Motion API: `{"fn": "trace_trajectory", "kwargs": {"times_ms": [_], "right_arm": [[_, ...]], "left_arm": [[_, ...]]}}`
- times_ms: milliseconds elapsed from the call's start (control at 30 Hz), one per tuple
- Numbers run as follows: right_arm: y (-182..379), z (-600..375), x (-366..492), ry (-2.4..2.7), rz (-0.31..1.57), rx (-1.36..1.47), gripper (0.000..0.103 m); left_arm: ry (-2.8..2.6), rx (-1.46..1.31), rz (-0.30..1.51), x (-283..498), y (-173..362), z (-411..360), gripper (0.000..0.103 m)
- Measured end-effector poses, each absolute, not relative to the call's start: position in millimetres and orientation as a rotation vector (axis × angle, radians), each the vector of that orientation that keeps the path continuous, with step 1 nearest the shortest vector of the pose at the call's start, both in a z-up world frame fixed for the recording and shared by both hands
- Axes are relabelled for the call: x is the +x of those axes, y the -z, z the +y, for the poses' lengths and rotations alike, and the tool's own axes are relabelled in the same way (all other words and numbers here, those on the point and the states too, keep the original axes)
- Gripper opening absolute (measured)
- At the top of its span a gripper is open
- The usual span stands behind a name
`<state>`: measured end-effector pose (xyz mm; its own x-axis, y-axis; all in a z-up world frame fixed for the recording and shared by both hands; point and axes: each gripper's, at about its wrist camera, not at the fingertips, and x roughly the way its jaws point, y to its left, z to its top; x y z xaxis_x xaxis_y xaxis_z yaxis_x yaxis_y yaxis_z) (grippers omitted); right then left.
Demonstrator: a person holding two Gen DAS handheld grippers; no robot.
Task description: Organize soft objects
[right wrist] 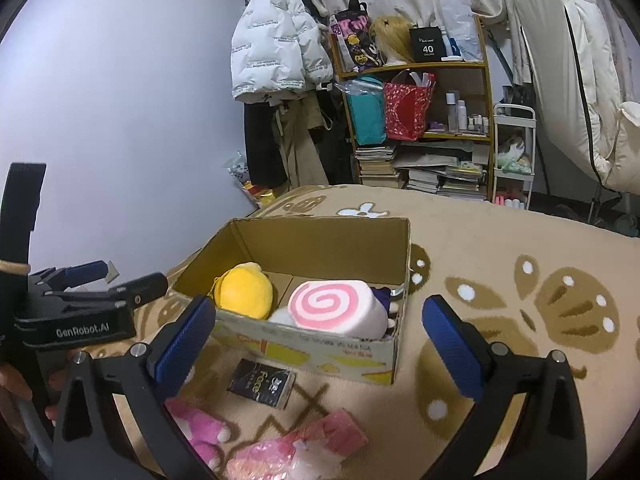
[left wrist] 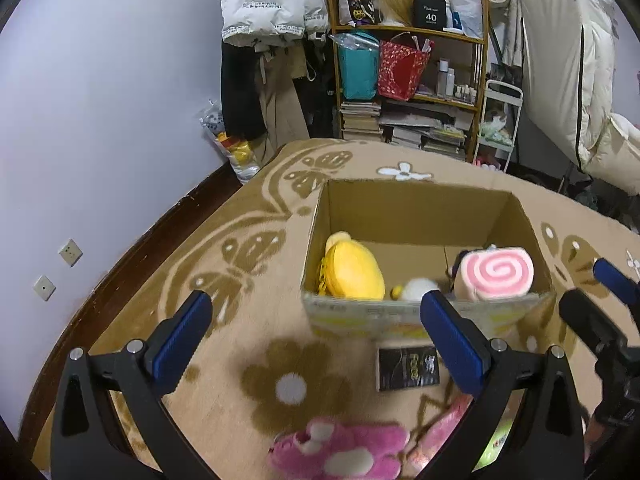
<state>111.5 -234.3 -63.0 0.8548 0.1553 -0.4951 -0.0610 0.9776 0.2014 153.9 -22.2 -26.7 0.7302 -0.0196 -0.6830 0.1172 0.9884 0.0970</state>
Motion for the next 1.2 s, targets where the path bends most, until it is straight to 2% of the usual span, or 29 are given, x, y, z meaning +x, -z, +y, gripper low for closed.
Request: {"fn": "trace_trajectory", "kwargs": {"times_ms": [367, 900, 1200], "right_arm": [[56.9, -231.1, 81.7, -0.129, 0.579, 0.181, 0.103], [94.8, -220.7, 60.3, -0.117, 0.789, 0.223, 0.103], [124.2, -213.5, 62.7, -0.117, 0.927, 0.209, 0.093]], "left_arm": [[0.057, 0.082, 0.852, 121.5, 40.8, -0.6, 0.103], [0.047, 0.012, 0.992, 116.9, 76.7, 18.2, 0.103], [0.071, 0.007, 1.078, 122.4, 98.4, 13.4, 0.103]]}}
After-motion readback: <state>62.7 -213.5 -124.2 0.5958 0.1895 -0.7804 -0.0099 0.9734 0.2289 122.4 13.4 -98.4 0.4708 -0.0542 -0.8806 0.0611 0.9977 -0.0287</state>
